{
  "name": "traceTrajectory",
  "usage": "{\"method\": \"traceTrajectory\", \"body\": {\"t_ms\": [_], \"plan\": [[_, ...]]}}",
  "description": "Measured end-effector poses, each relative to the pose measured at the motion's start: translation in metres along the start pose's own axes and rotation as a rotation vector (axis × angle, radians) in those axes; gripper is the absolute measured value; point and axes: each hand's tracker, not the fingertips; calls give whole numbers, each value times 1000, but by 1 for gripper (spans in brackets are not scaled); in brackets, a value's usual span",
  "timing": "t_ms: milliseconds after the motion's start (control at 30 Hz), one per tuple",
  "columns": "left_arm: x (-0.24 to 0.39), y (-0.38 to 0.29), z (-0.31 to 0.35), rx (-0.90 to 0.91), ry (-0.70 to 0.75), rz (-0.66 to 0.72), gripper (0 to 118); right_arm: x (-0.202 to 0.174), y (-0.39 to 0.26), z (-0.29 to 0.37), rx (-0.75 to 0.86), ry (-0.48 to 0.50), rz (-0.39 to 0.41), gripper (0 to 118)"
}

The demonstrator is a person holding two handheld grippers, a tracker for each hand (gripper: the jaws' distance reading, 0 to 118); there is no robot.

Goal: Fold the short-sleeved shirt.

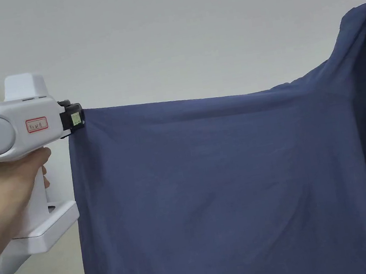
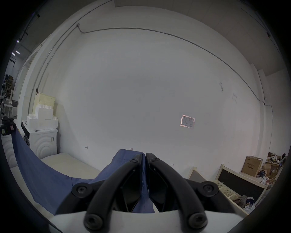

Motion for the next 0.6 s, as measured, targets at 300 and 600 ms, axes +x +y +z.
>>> {"method": "traceTrajectory", "body": {"t_ms": [300, 600], "plan": [[-4, 41, -66, -23, 3, 30, 5, 1, 43, -51, -24, -53, -11, 4], [-4, 59, -122, -50, 34, 51, 5, 5, 66, -98, -36, -99, -69, 4]]}}
